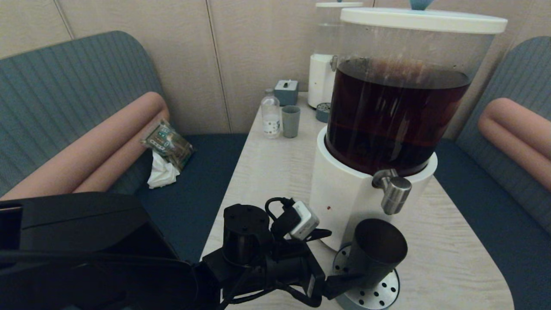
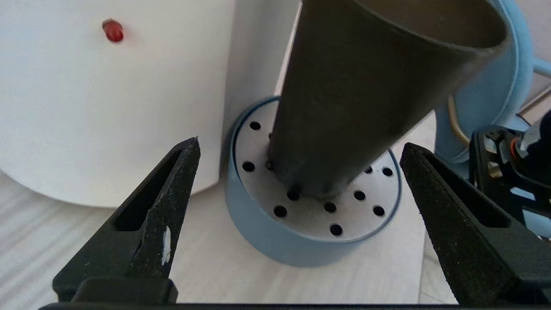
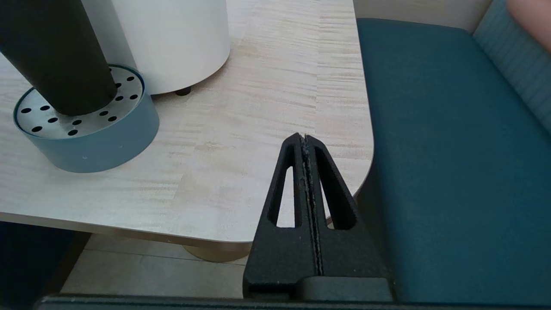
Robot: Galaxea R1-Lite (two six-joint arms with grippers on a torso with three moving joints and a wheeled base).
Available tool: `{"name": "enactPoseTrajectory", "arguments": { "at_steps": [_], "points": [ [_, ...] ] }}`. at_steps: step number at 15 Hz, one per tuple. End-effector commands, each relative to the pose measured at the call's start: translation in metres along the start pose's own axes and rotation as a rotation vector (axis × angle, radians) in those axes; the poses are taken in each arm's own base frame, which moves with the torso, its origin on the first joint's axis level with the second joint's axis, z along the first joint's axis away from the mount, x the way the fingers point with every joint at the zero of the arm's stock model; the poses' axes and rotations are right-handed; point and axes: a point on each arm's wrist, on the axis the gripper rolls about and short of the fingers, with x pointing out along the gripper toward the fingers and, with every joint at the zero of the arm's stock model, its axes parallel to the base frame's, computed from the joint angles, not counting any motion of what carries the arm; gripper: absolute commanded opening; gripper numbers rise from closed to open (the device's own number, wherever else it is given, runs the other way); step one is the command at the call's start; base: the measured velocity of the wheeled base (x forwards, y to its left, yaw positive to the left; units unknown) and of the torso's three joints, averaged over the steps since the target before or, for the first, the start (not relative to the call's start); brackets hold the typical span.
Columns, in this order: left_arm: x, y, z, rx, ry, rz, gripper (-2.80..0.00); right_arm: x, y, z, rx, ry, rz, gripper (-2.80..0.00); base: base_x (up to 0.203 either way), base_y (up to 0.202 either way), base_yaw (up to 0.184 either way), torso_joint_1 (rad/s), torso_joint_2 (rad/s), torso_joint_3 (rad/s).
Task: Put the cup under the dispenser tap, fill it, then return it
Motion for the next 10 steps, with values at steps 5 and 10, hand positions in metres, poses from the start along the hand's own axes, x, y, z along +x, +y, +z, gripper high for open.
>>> {"name": "enactPoseTrajectory", "arguments": {
  "at_steps": [5, 10],
  "points": [
    [0.008, 0.002, 0.004, 0.013, -0.026, -0.005, 0.00, 0.000, 0.000, 0.000, 0.000, -0.002, 0.000, -2.80, 0.000, 0.000, 0.000, 0.000, 0.00, 0.000],
    [0.015, 0.003, 0.002, 0.020, -0.028, -0.014, 0.00, 0.000, 0.000, 0.000, 0.000, -0.002, 0.000, -2.80, 0.000, 0.000, 0.000, 0.000, 0.00, 0.000]
  ]
}}
